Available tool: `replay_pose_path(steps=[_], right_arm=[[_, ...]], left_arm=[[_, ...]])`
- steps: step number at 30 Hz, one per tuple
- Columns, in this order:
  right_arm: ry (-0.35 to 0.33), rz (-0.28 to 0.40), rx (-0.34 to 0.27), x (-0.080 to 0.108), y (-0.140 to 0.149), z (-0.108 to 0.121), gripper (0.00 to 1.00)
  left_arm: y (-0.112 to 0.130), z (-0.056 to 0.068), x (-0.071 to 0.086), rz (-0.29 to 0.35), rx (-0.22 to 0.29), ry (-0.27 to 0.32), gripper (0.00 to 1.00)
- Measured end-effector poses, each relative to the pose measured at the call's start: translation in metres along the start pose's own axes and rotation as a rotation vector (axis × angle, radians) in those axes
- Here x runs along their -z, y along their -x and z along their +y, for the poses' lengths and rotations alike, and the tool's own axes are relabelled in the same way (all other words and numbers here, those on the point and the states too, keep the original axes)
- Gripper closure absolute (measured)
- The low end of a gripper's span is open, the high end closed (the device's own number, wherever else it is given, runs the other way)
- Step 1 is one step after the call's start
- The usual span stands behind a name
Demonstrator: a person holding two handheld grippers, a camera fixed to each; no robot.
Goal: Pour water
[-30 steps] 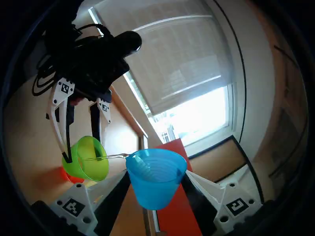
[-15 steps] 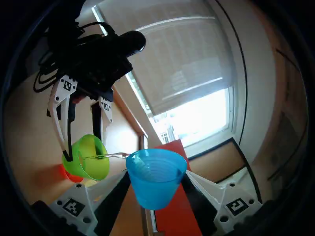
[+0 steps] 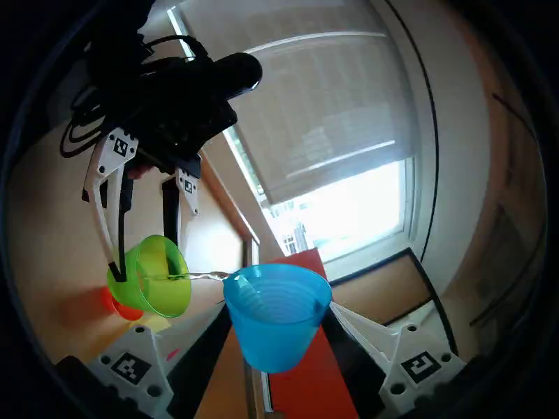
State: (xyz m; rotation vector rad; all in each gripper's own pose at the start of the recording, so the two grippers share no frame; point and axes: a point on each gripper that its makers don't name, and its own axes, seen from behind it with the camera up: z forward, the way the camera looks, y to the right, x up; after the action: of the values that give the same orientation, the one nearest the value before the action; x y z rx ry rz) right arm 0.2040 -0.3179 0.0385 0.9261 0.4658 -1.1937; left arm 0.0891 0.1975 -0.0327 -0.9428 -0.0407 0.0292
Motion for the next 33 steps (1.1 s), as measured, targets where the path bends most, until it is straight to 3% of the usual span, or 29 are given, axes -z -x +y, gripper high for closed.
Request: replay_pose_path(steps=[33], right_arm=[[0.017, -0.003, 0.081, -0.0055, 0.0027, 0.0072, 0.12]], left_arm=[[0.0011, -0.0042, -0.0007, 0.006, 0.006, -0.006, 0.15]])
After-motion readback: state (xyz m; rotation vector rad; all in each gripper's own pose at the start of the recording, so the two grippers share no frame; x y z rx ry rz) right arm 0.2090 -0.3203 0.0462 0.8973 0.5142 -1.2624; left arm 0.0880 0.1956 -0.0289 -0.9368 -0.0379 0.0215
